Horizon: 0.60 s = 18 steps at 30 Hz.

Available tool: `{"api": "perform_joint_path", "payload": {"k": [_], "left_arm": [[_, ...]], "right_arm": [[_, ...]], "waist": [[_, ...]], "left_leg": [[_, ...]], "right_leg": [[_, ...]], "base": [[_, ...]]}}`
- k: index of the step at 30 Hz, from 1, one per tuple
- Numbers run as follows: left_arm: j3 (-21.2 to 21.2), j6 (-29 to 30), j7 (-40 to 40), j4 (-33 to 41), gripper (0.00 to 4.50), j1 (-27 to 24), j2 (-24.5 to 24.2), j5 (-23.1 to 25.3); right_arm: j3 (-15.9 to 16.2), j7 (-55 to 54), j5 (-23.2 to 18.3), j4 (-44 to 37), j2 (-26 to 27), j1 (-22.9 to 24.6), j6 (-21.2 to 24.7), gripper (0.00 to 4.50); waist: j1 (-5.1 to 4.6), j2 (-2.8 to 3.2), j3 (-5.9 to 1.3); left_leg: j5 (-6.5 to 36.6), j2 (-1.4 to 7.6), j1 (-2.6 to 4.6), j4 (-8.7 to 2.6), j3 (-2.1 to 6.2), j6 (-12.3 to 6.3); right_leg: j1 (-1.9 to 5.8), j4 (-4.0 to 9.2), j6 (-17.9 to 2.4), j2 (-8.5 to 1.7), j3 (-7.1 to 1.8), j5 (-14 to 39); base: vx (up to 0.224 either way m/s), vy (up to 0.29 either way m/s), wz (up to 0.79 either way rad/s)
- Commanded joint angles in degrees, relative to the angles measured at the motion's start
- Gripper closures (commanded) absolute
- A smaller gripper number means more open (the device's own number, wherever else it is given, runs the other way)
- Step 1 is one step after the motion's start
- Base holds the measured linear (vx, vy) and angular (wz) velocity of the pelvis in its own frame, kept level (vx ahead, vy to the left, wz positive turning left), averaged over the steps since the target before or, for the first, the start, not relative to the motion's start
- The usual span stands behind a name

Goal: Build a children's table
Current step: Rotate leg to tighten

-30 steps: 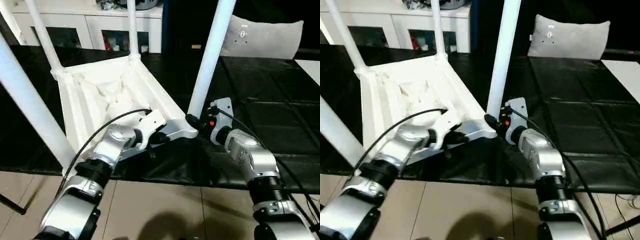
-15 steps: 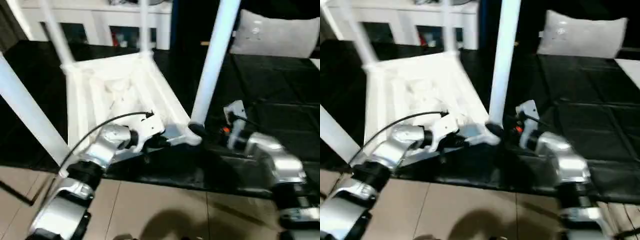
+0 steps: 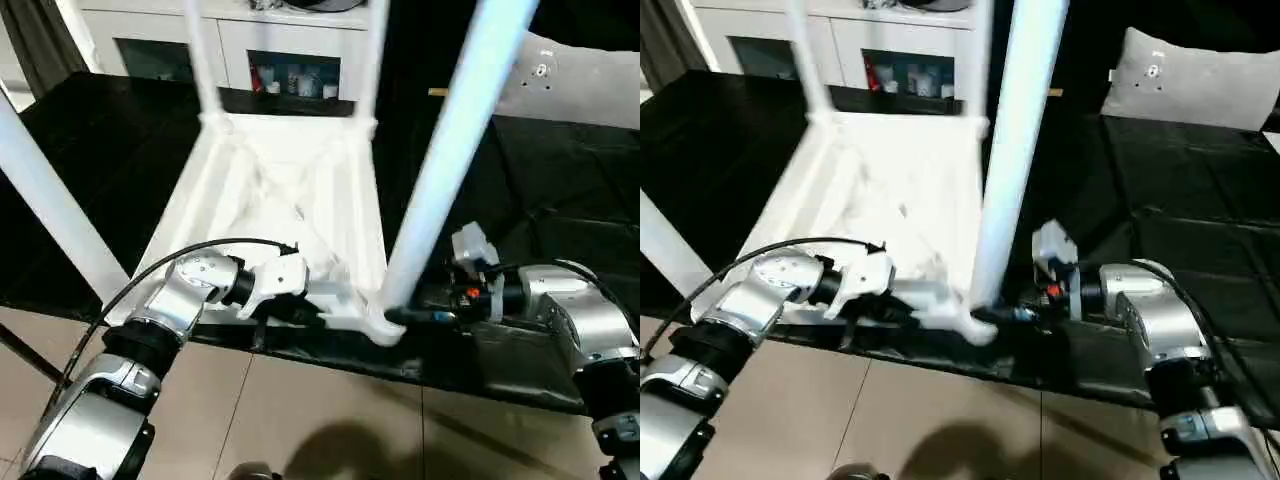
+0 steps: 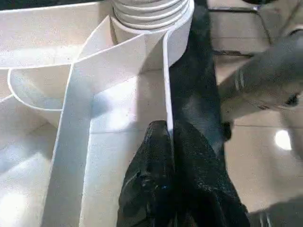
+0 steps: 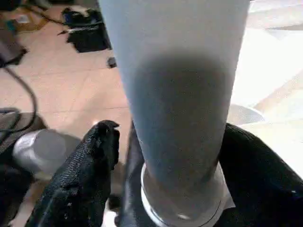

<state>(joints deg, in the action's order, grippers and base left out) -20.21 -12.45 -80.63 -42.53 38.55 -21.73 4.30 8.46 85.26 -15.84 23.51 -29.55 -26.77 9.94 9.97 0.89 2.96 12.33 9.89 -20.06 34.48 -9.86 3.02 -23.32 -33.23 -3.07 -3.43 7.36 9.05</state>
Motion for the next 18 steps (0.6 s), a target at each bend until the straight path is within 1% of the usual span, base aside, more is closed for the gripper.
{"api": "perform_joint_path", "payload": {"k": [1,4,5,6,12,13,14,15,16,17,18], "left_arm": [[-2.04,-1.62,-2.24,-0.01,4.5,1.14,-0.01,0.57],[-2.03,-2.45,-2.68,-0.78,4.5,1.46,-0.02,0.63],[-2.03,-2.5,-2.71,-0.82,4.5,1.48,-0.01,0.64],[-1.94,-2.75,-2.99,-1.16,4.5,1.58,0.03,0.64],[-1.5,-2.12,-3.73,-1.56,4.5,1.54,0.3,-0.16],[-1.05,-1.23,-3.95,-1.28,4.5,1.39,0.56,-0.91],[-0.13,0.52,-3.79,-0.44,4.5,1.15,1.13,-2.24],[0.12,1.02,-3.54,-0.21,4.5,1.12,1.32,-2.51],[0.91,2.67,-2.65,0.52,4.5,1.04,1.95,-3.33],[1.21,3.85,-1.83,0.96,4.5,1.04,2.23,-3.45],[1.24,4.02,-1.71,1.02,4.5,1.04,2.27,-3.45]], "right_arm": [[1.6,2.14,0.75,0.65,-0.07,-0.61,-0.91,1.59],[2.04,2.39,1.0,1.73,0.4,-0.98,-1.46,1.71],[2.06,2.41,1.01,1.79,0.42,-1.0,-1.49,1.87],[2.47,2.89,0.73,2.13,0.51,-1.1,-1.14,1.87],[2.47,3.69,-0.55,1.15,0.77,-0.61,0.61,2.38],[2.33,3.68,-1.11,0.65,0.81,-0.37,1.58,2.43],[1.72,3.06,-2.33,-0.62,1.03,0.0,3.81,2.47],[1.55,2.73,-2.61,-1.0,1.13,0.07,4.47,2.47],[0.98,1.58,-3.51,-2.25,1.46,0.32,6.62,2.48],[0.88,0.38,-3.48,-3.02,1.64,0.47,7.61,2.49],[0.87,0.21,-3.45,-3.12,1.67,0.49,7.73,2.49]], "waist": [[-0.08,-0.48,-4.48],[-0.02,-0.46,-4.5],[0.0,-0.44,-4.51],[-0.02,-0.41,-4.52],[0.03,-0.42,-4.59],[0.04,-0.42,-4.57],[-0.01,-0.43,-4.53],[0.04,-0.45,-4.53],[0.11,-0.46,-4.49],[0.19,-0.13,-4.53],[0.11,-0.32,-4.5]], "left_leg": [[2.43,3.99,-0.03,-3.39,1.12,-6.37],[2.39,3.98,-0.07,-3.36,1.13,-6.28],[2.37,3.95,-0.1,-3.35,1.13,-6.29],[2.4,4.01,-0.08,-3.36,1.16,-6.22],[1.86,4.07,-0.04,-3.33,1.17,-6.44],[2.01,4.08,-0.04,-3.34,1.14,-6.4],[2.03,4.08,-0.02,-3.37,1.13,-6.35],[1.99,4.07,-0.05,-3.35,1.16,-6.28],[1.91,4.07,-0.02,-3.4,1.17,-6.15],[2.05,4.07,-0.03,-3.38,1.21,-6.08],[2.11,3.99,-0.02,-3.38,1.17,-5.94]], "right_leg": [[3.81,3.5,-6.38,-6.27,-3.89,15.52],[3.85,3.5,-6.45,-6.28,-3.84,15.42],[3.88,3.51,-6.42,-6.3,-3.82,15.49],[3.85,3.5,-6.4,-6.25,-3.82,15.41],[3.87,3.3,-6.75,-6.23,-3.85,14.33],[3.87,3.32,-6.94,-6.26,-3.86,14.37],[3.9,3.31,-6.98,-6.19,-3.86,14.45],[3.95,3.33,-6.91,-6.27,-3.85,14.76],[3.99,3.41,-6.68,-6.25,-3.86,15.11],[3.94,3.43,-6.61,-6.32,-3.86,15.31],[3.9,3.55,-6.32,-6.2,-3.81,15.69]], "base": [[0.0,0.0,0.0],[0.0,0.0,0.0],[0.0,0.0,0.0],[0.0,0.0,0.0],[0.0,0.0,0.0],[0.0,0.0,0.0],[0.0,0.0,0.0],[0.0,0.0,0.0],[0.0,0.0,0.0],[0.0,0.0,0.0],[0.0,0.0,0.0]]}}
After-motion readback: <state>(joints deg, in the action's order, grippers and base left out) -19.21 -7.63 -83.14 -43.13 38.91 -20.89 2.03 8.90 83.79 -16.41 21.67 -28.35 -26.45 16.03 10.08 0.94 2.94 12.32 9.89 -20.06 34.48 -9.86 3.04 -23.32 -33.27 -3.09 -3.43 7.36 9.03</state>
